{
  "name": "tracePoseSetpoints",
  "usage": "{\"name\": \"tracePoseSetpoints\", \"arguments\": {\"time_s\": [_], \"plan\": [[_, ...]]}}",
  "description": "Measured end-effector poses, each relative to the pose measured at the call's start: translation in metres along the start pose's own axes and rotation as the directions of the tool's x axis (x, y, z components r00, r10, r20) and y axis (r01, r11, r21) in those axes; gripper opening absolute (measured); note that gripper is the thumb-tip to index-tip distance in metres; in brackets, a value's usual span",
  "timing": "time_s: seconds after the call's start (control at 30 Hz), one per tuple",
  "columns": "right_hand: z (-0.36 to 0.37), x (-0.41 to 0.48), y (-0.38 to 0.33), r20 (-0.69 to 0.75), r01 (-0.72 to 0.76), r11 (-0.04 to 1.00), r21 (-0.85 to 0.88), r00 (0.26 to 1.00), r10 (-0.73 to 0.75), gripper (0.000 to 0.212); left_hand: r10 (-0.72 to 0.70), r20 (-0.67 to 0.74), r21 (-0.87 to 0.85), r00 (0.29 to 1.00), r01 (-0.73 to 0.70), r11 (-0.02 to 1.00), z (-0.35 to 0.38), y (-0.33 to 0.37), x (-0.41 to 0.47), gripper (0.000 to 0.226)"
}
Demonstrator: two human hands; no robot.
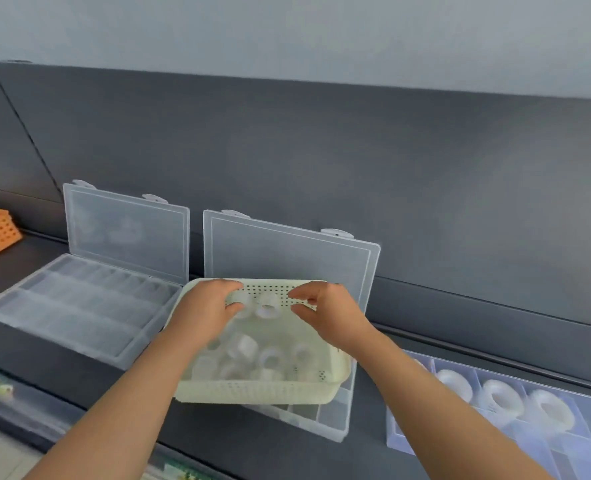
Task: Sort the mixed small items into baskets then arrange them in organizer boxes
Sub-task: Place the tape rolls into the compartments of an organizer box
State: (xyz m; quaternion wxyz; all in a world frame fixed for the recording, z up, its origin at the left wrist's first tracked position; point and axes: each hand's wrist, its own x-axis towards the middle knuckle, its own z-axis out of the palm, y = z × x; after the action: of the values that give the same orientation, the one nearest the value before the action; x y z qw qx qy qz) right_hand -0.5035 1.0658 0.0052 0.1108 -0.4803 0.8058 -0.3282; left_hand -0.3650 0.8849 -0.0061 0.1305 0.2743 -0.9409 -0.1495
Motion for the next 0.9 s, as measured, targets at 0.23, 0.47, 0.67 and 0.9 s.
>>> {"name": "tracePoseSetpoints", "arguments": {"time_s": [0.23,0.47,0.67,0.9], "plan": [[0.04,0.038,-0.006,0.041,-0.125,0.985,-0.115,0.991,0.131,0.036,0.086,0.124,-0.054,0.989,-0.08,0.995,0.018,-0.024,0.019,0.039],[0.053,0.049,-0.008,-0.004,-0.141,0.973,-0.183,0.99,0.142,0.032,0.062,0.127,-0.187,0.99,-0.038,0.982,0.017,-0.037,0.017,0.034],[0.027,0.024,-0.011,-0.067,-0.137,0.989,-0.049,0.989,0.133,0.028,0.024,-0.137,-0.355,0.99,-0.072,0.932,-0.003,-0.021,0.0,0.026],[-0.063,-0.063,0.016,-0.289,-0.249,0.896,0.368,0.885,0.364,0.014,0.088,-0.174,-0.602,0.981,-0.177,0.779,0.002,0.086,-0.024,0.026]]}}
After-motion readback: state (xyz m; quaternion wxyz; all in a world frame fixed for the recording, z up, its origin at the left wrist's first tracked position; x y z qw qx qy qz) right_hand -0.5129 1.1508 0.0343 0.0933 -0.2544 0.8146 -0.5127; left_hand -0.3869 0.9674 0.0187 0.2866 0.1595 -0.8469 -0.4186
